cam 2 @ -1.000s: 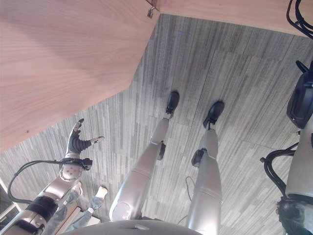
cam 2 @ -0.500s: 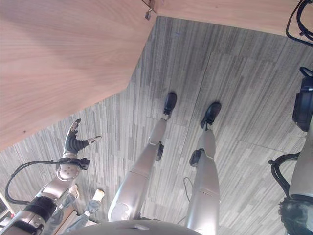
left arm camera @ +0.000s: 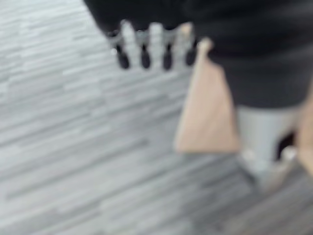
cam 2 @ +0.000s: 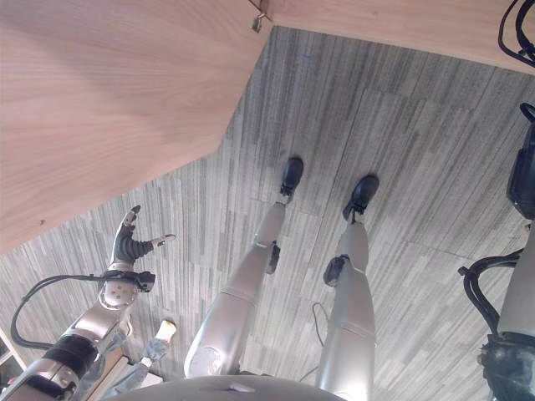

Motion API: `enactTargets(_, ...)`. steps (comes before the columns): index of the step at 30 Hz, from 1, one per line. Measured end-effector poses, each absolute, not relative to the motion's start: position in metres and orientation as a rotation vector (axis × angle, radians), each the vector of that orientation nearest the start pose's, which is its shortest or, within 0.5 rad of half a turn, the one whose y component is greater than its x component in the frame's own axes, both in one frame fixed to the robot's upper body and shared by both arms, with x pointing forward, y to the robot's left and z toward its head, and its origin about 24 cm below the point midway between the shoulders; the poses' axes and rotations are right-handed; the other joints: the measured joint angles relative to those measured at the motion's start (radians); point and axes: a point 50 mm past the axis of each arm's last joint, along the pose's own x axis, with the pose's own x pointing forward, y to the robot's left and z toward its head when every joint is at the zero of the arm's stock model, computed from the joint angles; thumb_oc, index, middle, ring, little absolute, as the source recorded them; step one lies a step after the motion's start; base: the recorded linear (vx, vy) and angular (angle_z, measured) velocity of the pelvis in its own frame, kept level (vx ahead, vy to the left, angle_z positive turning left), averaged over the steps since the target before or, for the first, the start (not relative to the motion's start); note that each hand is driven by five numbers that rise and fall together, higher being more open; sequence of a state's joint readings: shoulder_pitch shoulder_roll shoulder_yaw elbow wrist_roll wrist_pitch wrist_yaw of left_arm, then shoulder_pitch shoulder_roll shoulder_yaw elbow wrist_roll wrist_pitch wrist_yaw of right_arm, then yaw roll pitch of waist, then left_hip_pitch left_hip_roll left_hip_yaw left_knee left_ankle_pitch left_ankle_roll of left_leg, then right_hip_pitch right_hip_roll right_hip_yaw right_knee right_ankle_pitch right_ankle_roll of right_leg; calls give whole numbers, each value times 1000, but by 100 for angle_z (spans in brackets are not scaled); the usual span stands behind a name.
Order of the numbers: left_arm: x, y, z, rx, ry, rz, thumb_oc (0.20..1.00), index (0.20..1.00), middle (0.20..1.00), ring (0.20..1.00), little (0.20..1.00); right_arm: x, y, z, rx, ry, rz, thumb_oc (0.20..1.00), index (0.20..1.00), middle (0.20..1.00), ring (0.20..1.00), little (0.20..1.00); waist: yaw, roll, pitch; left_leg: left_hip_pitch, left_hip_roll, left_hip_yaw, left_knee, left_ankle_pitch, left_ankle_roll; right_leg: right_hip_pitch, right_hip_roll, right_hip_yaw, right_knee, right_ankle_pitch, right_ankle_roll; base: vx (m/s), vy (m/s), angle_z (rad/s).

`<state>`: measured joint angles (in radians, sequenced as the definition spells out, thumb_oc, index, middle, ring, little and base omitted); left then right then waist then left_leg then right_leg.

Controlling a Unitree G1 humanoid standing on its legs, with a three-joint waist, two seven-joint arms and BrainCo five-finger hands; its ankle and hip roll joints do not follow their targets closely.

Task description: Put the empty folder in the office cabinet

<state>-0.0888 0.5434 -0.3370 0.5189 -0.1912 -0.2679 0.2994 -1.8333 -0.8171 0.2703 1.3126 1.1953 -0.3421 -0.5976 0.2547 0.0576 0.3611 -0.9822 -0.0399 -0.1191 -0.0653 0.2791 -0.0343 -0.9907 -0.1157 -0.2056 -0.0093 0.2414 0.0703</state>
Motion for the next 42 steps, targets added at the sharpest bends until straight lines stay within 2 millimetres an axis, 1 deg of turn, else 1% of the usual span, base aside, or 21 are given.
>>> enactTargets(3, 245, 243, -16, 450, 187, 108, 1000, 1000, 1000, 1000, 1000, 320, -324, 449, 921, -805, -776, 1000, 1000, 1000, 1000, 1000, 3, 0, 0, 0, 0, 0, 2, 1, 0, 0, 0, 0, 0, 2, 1, 0, 0, 0)
enactTargets(6, 244, 242, -17, 455, 190, 118, 1000, 1000, 1000, 1000, 1000, 321, -325, 445, 889, -762, -855, 1000, 1000, 1000, 1000, 1000, 2, 0, 0, 0, 0, 0, 2, 1, 0, 1, 0, 0, 0, 2, 1, 0, 0, 0)
enactTargets(12, 243, 244, -19, 459, 196, 141, 1000, 1000, 1000, 1000, 1000, 322, -325, 443, 861, -718, -889, 1000, 1000, 1000, 1000, 1000, -1, 0, 0, 8, 0, 0, 2, 2, 1, 9, 0, 0, 0, 2, 1, 0, 0, 0)
enactTargets(13, 242, 244, -20, 459, 200, 143, 1000, 1000, 1000, 1000, 1000, 323, -324, 443, 859, -714, -888, 937, 937, 937, 937, 937, -1, 0, 0, 12, 0, 0, 2, 2, 1, 12, 0, 0, 0, 2, 1, 0, 0, 0)
enactTargets(14, 242, 245, -21, 460, 203, 145, 1000, 1000, 1000, 1000, 1000, 323, -324, 443, 857, -713, -886, 200, 200, 200, 200, 200, -1, 0, 0, 15, 0, 0, 2, 2, 1, 15, 0, 0, 0, 2, 1, 0, 0, 0)
enactTargets(29, 241, 243, -23, 454, 208, 147, 1000, 1000, 1000, 1000, 1000, 324, -323, 442, 852, -713, -877, 200, 200, 200, 200, 200, -14, -1, 0, 15, 0, 0, 0, 1, 0, 16, 0, 0, -1, 3, 2, 0, 0, 0)
enactTargets(33, 239, 246, -27, 459, 230, 155, 1000, 1000, 1000, 1000, 1000, 324, -323, 442, 856, -714, -878, 200, 200, 200, 200, 200, -18, -1, 0, 15, 0, 0, 0, 1, 0, 16, 0, 0, -1, 3, 2, 0, 0, 0)
enactTargets(42, 238, 247, -29, 459, 240, 160, 1000, 1000, 1000, 1000, 1000, 326, -319, 444, 855, -727, -845, 200, 200, 200, 200, 200, -15, -1, 0, 14, 0, 1, -2, 1, 0, 14, 0, 1, -3, 3, 2, 0, 0, 0)
